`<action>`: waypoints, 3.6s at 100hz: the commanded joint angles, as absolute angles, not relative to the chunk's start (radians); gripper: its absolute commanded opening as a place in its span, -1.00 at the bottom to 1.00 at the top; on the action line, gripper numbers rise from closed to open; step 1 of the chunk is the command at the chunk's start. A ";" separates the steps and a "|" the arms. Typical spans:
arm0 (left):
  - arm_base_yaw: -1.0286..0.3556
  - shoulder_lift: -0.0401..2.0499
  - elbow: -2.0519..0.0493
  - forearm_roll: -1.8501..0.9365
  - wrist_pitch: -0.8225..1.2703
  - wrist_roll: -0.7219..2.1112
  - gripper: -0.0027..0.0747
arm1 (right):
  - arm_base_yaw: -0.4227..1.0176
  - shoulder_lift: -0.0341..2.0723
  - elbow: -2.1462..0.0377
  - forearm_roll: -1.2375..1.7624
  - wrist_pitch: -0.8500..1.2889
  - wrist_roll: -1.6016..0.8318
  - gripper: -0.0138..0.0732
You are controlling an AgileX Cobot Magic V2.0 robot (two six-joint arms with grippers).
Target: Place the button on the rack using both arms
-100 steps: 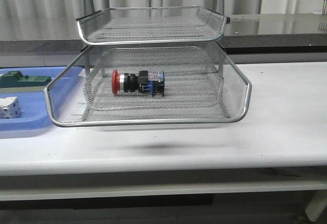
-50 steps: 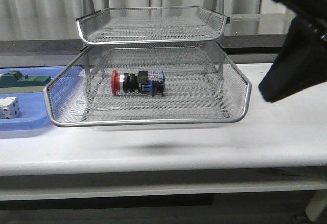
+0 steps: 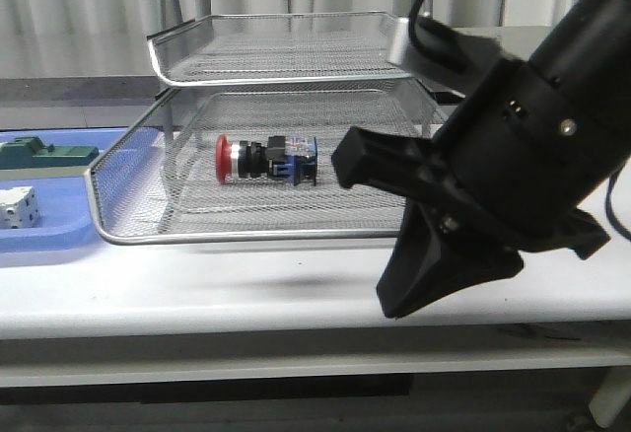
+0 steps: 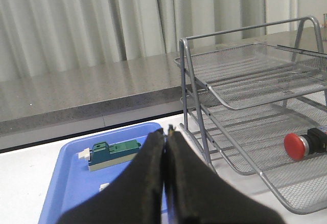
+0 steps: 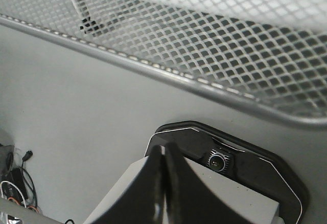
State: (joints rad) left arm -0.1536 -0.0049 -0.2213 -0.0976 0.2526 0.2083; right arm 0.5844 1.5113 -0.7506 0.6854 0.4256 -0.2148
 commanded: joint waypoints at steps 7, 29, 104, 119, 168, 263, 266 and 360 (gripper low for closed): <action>-0.150 -0.001 -0.249 -0.099 0.166 0.197 -0.99 | 0.609 1.530 -0.782 0.712 0.328 -0.228 -0.84; -0.150 -0.001 -0.249 -0.099 0.166 0.197 -0.99 | 0.611 1.579 -0.815 0.712 0.280 -0.228 -0.84; -0.150 -0.001 -0.249 -0.099 0.166 0.197 -0.99 | 0.564 1.812 -1.180 0.595 0.251 -0.231 -0.84; -0.150 -0.001 -0.249 -0.099 0.166 0.197 -0.99 | 0.528 1.844 -1.236 0.572 0.250 -0.232 -0.84; -0.150 -0.001 -0.249 -0.099 0.166 0.197 -0.99 | 0.490 1.845 -1.270 0.547 0.305 -0.232 -0.84; -0.150 -0.001 -0.249 -0.099 0.166 0.197 -0.99 | 0.305 1.250 -0.947 0.243 0.427 -0.123 -0.81; -0.150 -0.001 -0.249 -0.099 0.166 0.197 -0.99 | 0.292 1.215 -0.932 0.238 0.427 -0.123 -0.81; -0.150 -0.001 -0.249 -0.099 0.166 0.197 -0.99 | 0.108 0.472 -0.544 0.199 0.356 -0.124 -0.81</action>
State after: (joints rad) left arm -0.1536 -0.0049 -0.2213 -0.0976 0.2526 0.2083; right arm 0.1131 0.4749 -0.5200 0.2016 0.4266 -0.1223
